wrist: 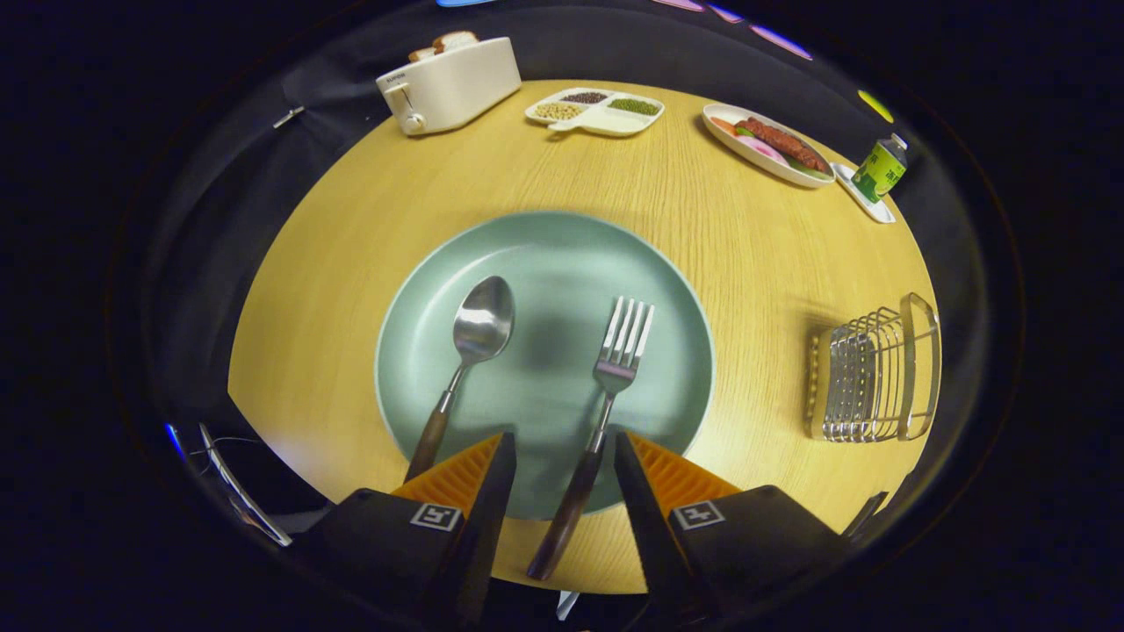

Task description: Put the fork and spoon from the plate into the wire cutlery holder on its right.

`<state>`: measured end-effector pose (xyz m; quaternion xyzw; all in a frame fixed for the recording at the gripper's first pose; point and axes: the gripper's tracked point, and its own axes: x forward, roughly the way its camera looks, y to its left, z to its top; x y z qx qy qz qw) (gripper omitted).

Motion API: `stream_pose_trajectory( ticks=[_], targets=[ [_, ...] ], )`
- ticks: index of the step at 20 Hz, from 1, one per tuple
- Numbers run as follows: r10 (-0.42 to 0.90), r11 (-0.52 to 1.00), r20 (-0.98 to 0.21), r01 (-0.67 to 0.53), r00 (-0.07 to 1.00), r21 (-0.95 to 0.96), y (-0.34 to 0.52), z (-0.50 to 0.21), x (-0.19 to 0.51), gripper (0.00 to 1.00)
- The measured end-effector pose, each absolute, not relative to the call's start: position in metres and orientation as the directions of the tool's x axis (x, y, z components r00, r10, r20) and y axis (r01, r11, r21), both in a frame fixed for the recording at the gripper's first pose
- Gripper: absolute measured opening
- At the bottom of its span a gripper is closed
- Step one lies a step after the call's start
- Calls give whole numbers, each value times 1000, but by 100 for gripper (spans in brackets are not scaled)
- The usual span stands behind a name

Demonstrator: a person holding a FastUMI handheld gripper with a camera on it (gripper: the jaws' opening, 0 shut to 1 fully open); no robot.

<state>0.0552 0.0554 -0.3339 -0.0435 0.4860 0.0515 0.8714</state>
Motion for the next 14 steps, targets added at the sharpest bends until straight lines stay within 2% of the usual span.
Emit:
stream_pose_trajectory(
  ticks=[1, 2, 3, 4, 5, 7, 8, 11, 14],
  targets=[
    [34, 992, -863, -119, 503, -31, 54, -337, 57, 68],
    [20, 993, -866, -111, 499, -41, 52, -338, 60, 54],
    [12, 993, -870, -108, 494, -48, 51, -337, 64, 49],
    [10, 992, -877, -114, 480, -51, 52, -338, 60, 37],
    [14, 991, -878, -122, 478, -51, 52, -334, 62, 36],
    [14, 994, -883, -106, 469, -40, 51, -337, 63, 26],
    [23, 994, -886, -109, 463, -30, 52, -338, 64, 13],
    [62, 992, -895, -122, 442, 8, 54, -339, 63, 8],
    [98, 992, -883, -112, 458, 53, 55, -327, 63, 8]
  ],
)
